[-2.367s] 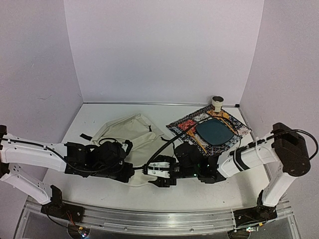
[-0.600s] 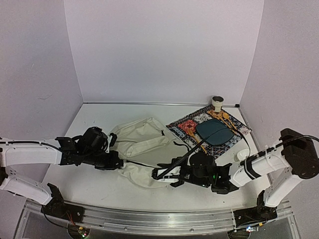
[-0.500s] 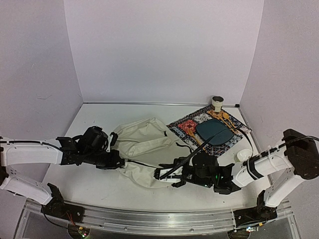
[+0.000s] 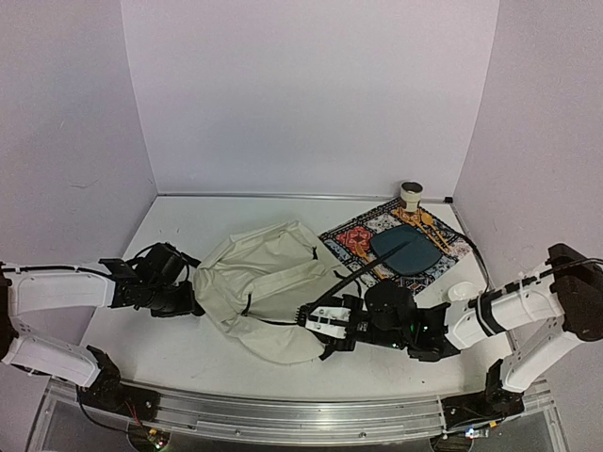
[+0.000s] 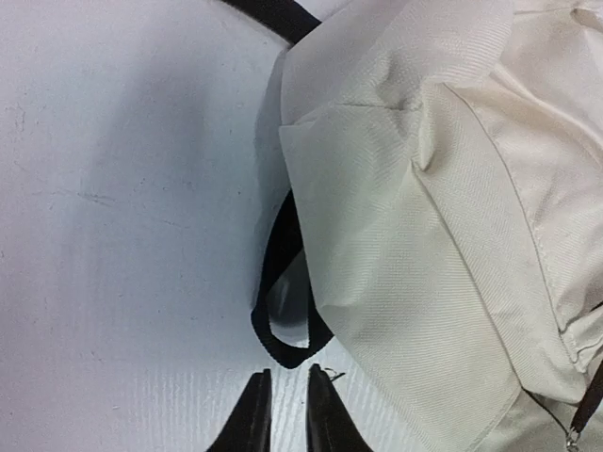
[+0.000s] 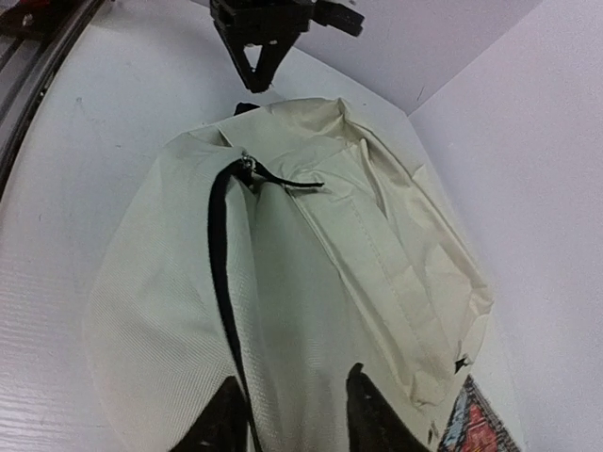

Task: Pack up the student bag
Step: Zip the largest pocket of the bag in the student bag, then reset both arms

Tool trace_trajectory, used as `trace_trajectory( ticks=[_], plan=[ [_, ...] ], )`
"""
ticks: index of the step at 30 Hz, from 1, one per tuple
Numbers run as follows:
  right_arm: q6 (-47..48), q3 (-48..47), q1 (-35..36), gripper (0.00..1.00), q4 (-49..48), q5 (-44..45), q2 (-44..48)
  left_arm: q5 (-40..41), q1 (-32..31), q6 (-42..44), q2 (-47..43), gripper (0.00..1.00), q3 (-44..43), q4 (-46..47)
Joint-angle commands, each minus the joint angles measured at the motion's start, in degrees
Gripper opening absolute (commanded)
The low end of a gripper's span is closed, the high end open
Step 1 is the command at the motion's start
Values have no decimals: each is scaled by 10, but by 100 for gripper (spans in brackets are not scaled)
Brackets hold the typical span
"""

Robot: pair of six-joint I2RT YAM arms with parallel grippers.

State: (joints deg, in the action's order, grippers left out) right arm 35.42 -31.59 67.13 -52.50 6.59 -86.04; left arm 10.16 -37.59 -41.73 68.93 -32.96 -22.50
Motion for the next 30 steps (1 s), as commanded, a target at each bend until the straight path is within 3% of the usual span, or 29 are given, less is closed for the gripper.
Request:
trace_trajectory(
  ticks=[1, 4, 8, 15, 18, 23, 30],
  plan=[
    [-55, -49, -3, 56, 42, 9, 7, 53, -5, 5, -25, 20, -11, -23],
    [-85, -60, -5, 69, 57, 42, 18, 44, -5, 8, -56, 31, -15, -23],
    [-138, -62, -17, 80, 86, 53, 62, 41, -5, 9, -114, 54, -22, -30],
    [-260, -62, -62, 97, 187, 98, 174, 50, -3, 20, -205, 86, -59, -73],
    [-307, -53, -77, 98, 232, 144, 235, 73, -3, 27, -251, 98, -82, -100],
    [-376, -43, -84, 98, 335, 257, 359, 123, -3, 45, -342, 100, -103, -141],
    [-451, -35, -84, 98, 476, 348, 562, 176, -3, 64, -478, 100, -93, -148]
  ],
)
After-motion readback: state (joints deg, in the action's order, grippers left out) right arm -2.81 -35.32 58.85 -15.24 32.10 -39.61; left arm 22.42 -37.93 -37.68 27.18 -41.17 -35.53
